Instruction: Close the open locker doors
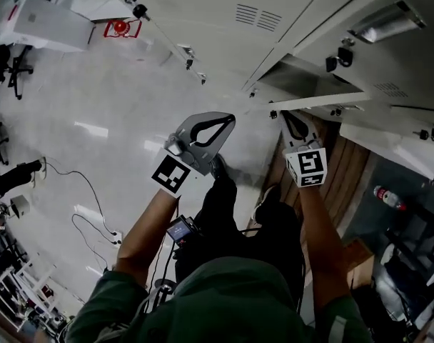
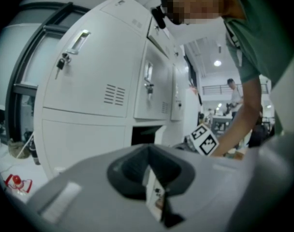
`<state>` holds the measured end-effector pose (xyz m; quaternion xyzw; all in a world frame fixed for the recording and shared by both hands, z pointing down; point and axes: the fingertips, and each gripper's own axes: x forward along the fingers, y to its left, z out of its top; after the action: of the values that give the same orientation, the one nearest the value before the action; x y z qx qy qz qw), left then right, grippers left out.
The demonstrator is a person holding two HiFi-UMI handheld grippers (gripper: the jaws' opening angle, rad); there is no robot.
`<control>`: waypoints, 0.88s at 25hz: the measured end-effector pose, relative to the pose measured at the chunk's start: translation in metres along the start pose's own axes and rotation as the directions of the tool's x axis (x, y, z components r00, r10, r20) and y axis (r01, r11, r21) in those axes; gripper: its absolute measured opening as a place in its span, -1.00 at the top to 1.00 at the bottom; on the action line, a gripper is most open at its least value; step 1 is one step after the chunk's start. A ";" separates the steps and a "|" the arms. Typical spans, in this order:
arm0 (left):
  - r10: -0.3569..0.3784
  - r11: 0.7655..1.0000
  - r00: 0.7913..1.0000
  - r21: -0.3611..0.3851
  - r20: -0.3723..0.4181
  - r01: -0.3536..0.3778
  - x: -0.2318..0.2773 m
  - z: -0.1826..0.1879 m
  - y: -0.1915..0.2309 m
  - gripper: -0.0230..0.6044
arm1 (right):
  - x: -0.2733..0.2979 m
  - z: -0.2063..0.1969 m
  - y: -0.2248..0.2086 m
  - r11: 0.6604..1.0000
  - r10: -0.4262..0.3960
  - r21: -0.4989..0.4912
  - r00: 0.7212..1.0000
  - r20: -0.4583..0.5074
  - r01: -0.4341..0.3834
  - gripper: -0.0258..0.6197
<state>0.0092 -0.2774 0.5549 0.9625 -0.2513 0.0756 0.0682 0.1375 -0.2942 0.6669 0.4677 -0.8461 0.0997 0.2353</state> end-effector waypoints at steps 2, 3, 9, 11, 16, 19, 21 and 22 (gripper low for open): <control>0.010 1.000 1.000 -0.009 -0.009 -0.010 -0.005 0.001 0.009 0.92 | 0.008 0.004 -0.009 1.000 -0.014 0.004 1.000 -0.002 0.014 0.89; 0.013 1.000 1.000 -0.008 -0.003 -0.013 -0.007 0.002 0.014 0.92 | 0.012 0.006 -0.013 1.000 -0.023 0.007 1.000 -0.002 0.023 0.89; 0.032 0.999 0.998 0.036 0.048 -0.034 -0.028 0.016 0.036 0.92 | 0.031 0.012 -0.031 0.997 -0.066 0.037 0.998 -0.024 0.067 0.89; 0.043 0.998 0.997 0.040 0.058 -0.045 -0.035 0.019 0.043 0.92 | 0.037 0.016 -0.037 0.996 -0.082 0.042 0.996 -0.030 0.083 0.89; 0.071 0.996 0.995 0.041 0.069 -0.074 -0.053 0.022 0.052 0.92 | 0.050 0.026 -0.058 0.988 -0.138 0.068 0.990 -0.039 0.140 0.89; 0.082 0.995 0.994 0.044 0.076 -0.086 -0.064 0.026 0.055 0.92 | 0.054 0.032 -0.074 0.976 -0.188 0.103 0.981 -0.047 0.192 0.89; 0.089 0.994 0.993 0.050 0.081 -0.093 -0.071 0.031 0.056 0.92 | 0.055 0.036 -0.086 0.965 -0.219 0.135 0.974 -0.059 0.225 0.89; 0.092 0.994 0.992 0.055 0.084 -0.097 -0.074 0.035 0.056 0.92 | 0.055 0.036 -0.090 0.960 -0.229 0.150 0.971 -0.069 0.237 0.89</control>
<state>-0.0786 -0.2964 0.5127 0.9534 -0.2969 0.0469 0.0256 0.1769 -0.3984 0.6581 0.5784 -0.7686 0.1496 0.2290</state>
